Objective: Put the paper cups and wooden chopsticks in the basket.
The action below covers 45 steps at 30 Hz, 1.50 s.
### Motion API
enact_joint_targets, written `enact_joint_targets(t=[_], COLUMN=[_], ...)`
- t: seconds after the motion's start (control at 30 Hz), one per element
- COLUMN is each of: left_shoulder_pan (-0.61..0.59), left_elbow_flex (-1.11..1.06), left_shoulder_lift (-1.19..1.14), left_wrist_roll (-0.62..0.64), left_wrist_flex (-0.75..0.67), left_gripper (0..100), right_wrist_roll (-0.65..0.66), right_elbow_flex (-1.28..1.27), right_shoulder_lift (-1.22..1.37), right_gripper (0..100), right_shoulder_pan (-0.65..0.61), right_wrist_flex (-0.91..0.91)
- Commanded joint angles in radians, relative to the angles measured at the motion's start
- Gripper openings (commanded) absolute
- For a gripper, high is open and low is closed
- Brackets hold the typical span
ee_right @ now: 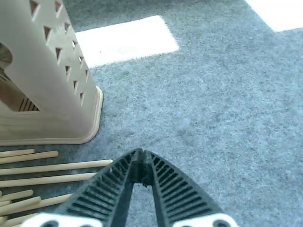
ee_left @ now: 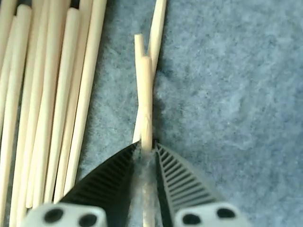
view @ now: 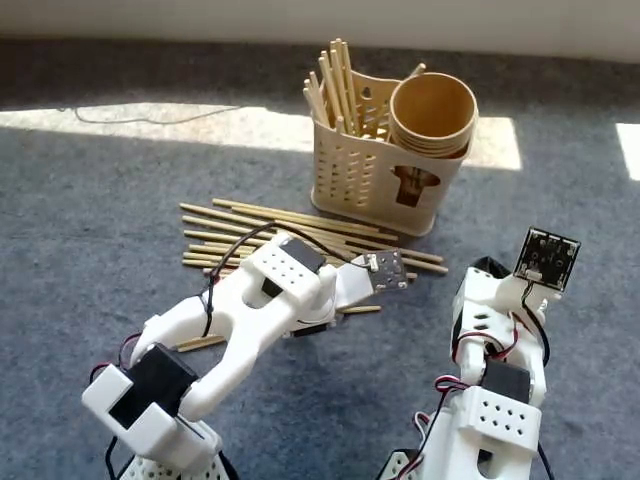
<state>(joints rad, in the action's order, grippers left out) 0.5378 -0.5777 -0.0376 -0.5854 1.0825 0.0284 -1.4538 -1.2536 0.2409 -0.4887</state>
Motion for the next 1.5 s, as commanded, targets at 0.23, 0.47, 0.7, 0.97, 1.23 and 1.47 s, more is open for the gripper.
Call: enact_joint_targets(t=[0.23,0.47,0.7,0.97,1.23,1.47], left_shoulder_pan=[0.008,0.004,0.004,0.002,0.002,0.002], left_elbow_flex=[0.097,0.107,0.182,0.374,0.542,0.536], left_shoulder_lift=[0.134,0.361,0.499,0.582,0.579,0.576], left_wrist_roll=[0.011,0.071,0.133,0.31,0.451,0.497], left_wrist_flex=[0.072,0.11,0.109,0.1,-0.13,-0.489], left_gripper=[1,1,1,1,1,1], right_wrist_roll=[-0.006,-0.006,-0.006,-0.006,-0.006,-0.006], right_elbow_flex=[0.041,0.041,0.041,0.041,0.041,0.041], right_shoulder_lift=[-0.025,-0.025,-0.025,-0.025,-0.025,-0.025], right_gripper=[1.0,1.0,1.0,1.0,1.0,1.0], right_shoulder_pan=[0.005,0.005,0.005,0.005,0.005,0.005], right_wrist_flex=[0.028,0.028,0.028,0.028,0.028,0.028])
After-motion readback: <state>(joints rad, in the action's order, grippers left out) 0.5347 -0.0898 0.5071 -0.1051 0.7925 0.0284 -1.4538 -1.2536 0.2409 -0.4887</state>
